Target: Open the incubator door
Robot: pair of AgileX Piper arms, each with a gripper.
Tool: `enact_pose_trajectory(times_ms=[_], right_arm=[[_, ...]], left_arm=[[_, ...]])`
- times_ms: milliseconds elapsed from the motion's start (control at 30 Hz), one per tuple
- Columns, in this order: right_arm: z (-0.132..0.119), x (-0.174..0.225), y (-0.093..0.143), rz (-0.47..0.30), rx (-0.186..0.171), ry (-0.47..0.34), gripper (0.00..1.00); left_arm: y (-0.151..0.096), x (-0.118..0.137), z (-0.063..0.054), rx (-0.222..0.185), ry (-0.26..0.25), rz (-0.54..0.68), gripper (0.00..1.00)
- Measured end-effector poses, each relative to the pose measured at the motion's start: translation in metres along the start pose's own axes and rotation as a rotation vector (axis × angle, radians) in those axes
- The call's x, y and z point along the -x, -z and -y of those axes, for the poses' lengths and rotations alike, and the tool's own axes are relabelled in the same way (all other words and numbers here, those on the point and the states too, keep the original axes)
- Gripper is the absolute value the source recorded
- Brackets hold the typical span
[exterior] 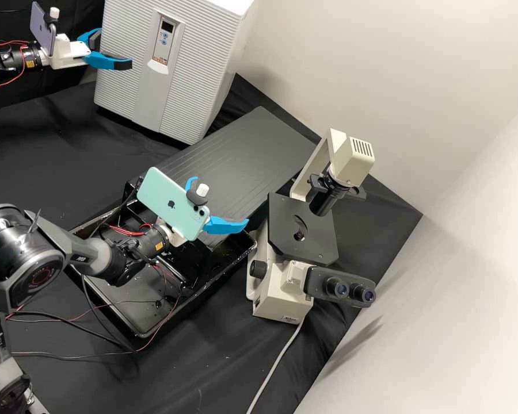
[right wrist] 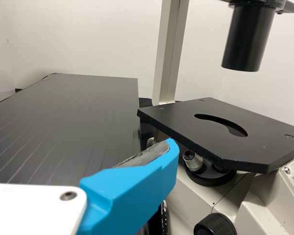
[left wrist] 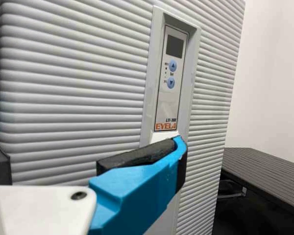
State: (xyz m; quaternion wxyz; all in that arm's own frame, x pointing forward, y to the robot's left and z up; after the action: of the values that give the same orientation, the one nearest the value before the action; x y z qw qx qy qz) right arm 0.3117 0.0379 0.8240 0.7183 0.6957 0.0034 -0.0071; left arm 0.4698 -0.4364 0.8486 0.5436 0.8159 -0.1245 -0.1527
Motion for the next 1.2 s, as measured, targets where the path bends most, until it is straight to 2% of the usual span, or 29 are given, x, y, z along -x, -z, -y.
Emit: enact_pose_trajectory(times_ms=[200, 400, 1200], right_arm=[[0.0, 0.0, 0.0, 0.0, 0.0, 0.0, 1.0], [0.0, 0.0, 0.0, 0.0, 0.0, 0.0, 1.0], [0.0, 0.0, 0.0, 0.0, 0.0, -0.001, 1.0]], left_arm=[[0.0003, 0.0001, -0.0001, -0.005, -0.002, -0.002, 0.0], [0.0018, 0.002, 0.0002, 0.017, -0.014, -0.024, 0.0], [0.0045, 0.0056, -0.0047, 0.048, -0.034, -0.093, 0.0]])
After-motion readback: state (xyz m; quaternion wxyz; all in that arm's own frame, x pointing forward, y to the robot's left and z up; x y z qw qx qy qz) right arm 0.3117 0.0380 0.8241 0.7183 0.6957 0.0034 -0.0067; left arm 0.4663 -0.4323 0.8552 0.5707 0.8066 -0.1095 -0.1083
